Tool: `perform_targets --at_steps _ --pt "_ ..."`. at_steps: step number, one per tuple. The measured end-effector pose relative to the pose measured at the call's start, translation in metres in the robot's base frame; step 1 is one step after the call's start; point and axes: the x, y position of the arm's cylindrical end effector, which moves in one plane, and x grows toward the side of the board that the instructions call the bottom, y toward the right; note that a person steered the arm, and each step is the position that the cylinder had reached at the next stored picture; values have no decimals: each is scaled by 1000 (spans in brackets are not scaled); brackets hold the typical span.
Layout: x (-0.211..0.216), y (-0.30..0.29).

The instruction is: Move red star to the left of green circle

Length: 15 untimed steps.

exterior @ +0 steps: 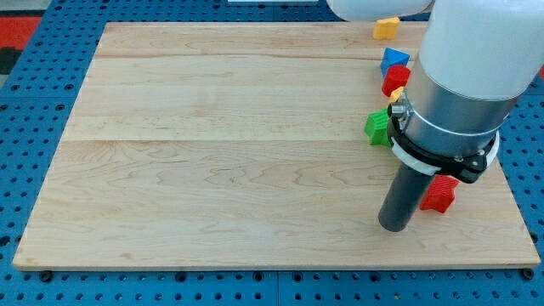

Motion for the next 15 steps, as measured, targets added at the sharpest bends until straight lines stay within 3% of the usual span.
perform_targets --at_steps 2,4,5,8,11,15 --pt "0 3" --pt "22 96" --pt "15 112" --pt "-37 23" --pt "-91 -23" --pt "-79 -22"
